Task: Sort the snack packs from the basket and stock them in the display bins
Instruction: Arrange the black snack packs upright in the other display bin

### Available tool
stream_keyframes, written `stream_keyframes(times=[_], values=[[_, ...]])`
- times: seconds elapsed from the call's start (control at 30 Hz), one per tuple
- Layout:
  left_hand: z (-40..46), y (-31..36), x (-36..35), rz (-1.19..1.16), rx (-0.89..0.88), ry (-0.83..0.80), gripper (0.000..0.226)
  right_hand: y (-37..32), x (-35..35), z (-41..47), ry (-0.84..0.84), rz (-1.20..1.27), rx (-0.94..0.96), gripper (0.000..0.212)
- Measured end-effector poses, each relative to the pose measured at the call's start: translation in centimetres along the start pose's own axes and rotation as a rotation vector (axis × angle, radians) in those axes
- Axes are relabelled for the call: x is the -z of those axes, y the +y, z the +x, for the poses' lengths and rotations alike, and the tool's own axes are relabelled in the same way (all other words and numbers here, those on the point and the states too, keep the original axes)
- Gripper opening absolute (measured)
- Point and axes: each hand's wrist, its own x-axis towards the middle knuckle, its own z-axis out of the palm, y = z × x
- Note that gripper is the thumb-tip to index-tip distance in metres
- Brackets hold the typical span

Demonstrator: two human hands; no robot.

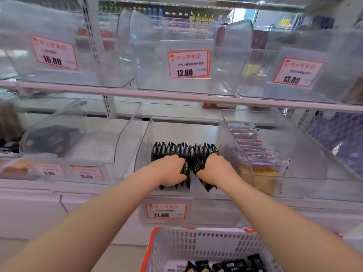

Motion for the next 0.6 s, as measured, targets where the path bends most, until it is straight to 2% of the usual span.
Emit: stream_keyframes(times=[0.13,0.27,0.4,0.5,0.57,0.6], values=[[2.2,-0.2,-1.1,0.029,-0.011,-0.071,0.056,0.4,-1.4,1.5,-0.122,-0.131,0.007,0.025],[3.2,0.4,-1.8,0.140,-0.006,-0.107,0.076,-0.1,-1.0,1.8,-0.246,-0.242,0.144,0.059],[3.8,0.7,-2.0,0.160,0.030,-0.080,0.099,0.2,0.4,1.7,-0.365,-0.352,0.233,0.053],[4.3,0.6,-2.1,0.103,0.062,-0.019,0.092,0.8,0.3,1.7,-0.359,-0.350,0.266,0.045],[4.5,0.6,-2.1,0.068,0.085,0.012,0.081,1.0,-0.4,1.9,-0.304,-0.326,0.269,0.030],[4.5,0.6,-2.1,0.057,0.094,0.024,0.076,1.0,-0.8,2.0,-0.273,-0.301,0.253,0.030]])
